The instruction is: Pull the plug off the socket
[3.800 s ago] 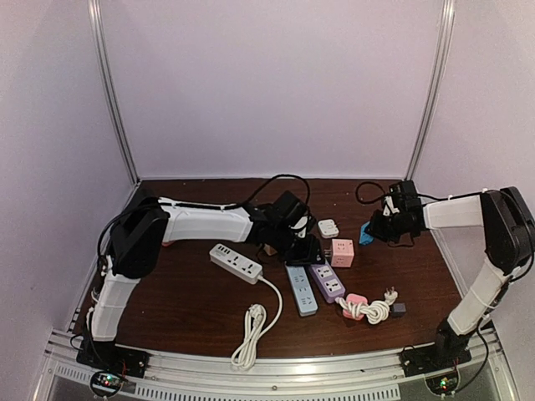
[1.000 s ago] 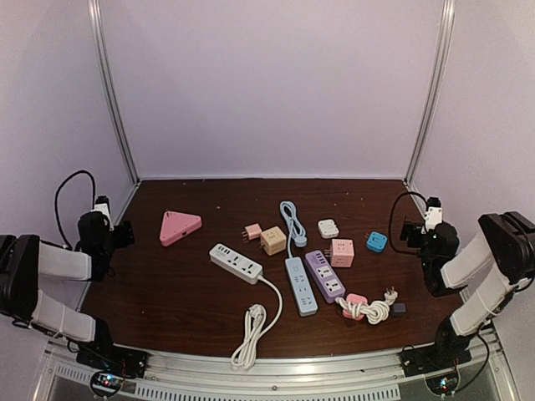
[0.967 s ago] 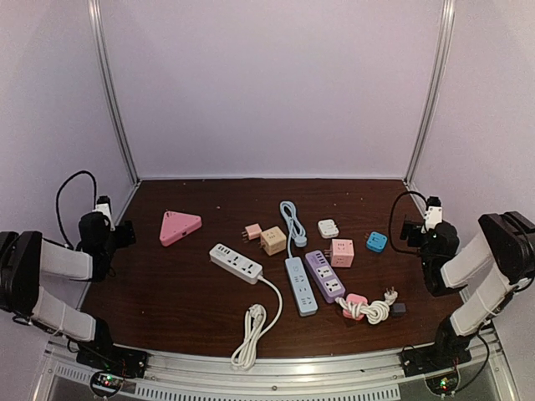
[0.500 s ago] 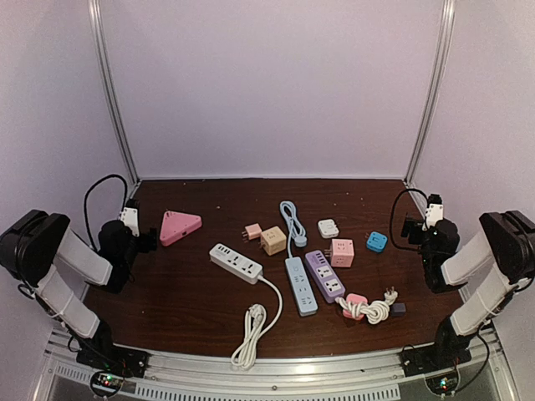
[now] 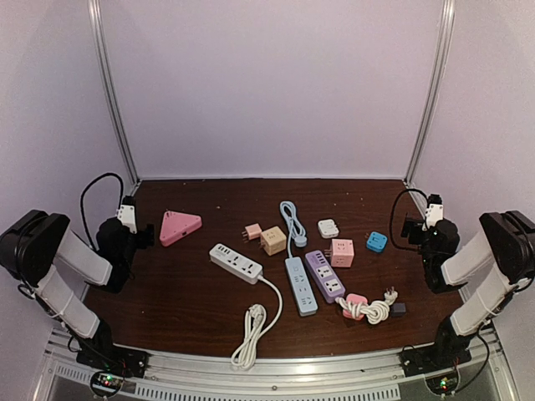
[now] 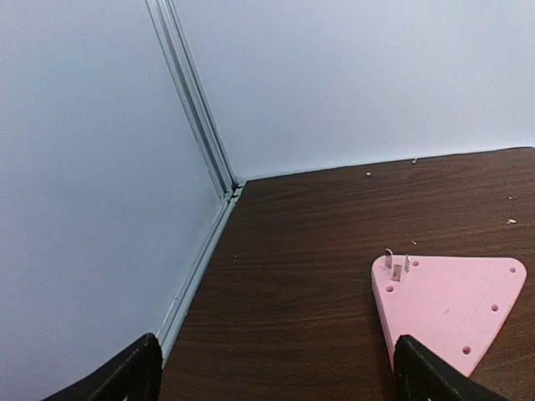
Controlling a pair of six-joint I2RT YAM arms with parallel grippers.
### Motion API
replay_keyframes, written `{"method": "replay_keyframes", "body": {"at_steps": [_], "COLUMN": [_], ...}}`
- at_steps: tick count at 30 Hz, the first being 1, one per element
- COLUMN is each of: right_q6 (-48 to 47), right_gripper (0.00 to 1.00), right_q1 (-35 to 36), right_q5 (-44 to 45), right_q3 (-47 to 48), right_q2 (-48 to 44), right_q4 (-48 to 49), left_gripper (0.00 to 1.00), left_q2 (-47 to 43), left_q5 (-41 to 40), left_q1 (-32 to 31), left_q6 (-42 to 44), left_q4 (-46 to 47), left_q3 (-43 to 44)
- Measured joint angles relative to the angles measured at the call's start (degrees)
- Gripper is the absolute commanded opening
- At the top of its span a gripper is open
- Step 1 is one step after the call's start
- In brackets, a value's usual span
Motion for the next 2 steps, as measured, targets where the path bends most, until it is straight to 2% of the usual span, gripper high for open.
{"method": "replay_keyframes", "body": {"at_steps": [2], "right_q6": [0.00], "right_gripper": [1.00], "right_q1": [0.00], "right_q5": [-0.02], "right_q3": [0.00], "right_q2": [0.00], "right_q4": [-0.13], "left_gripper": [0.98], "left_q2": [0.00], "left_q5": [-0.02], "left_q1": [0.00], "left_q6": [0.00], "left_q4": [0.00], "left_q3": [0.00]}}
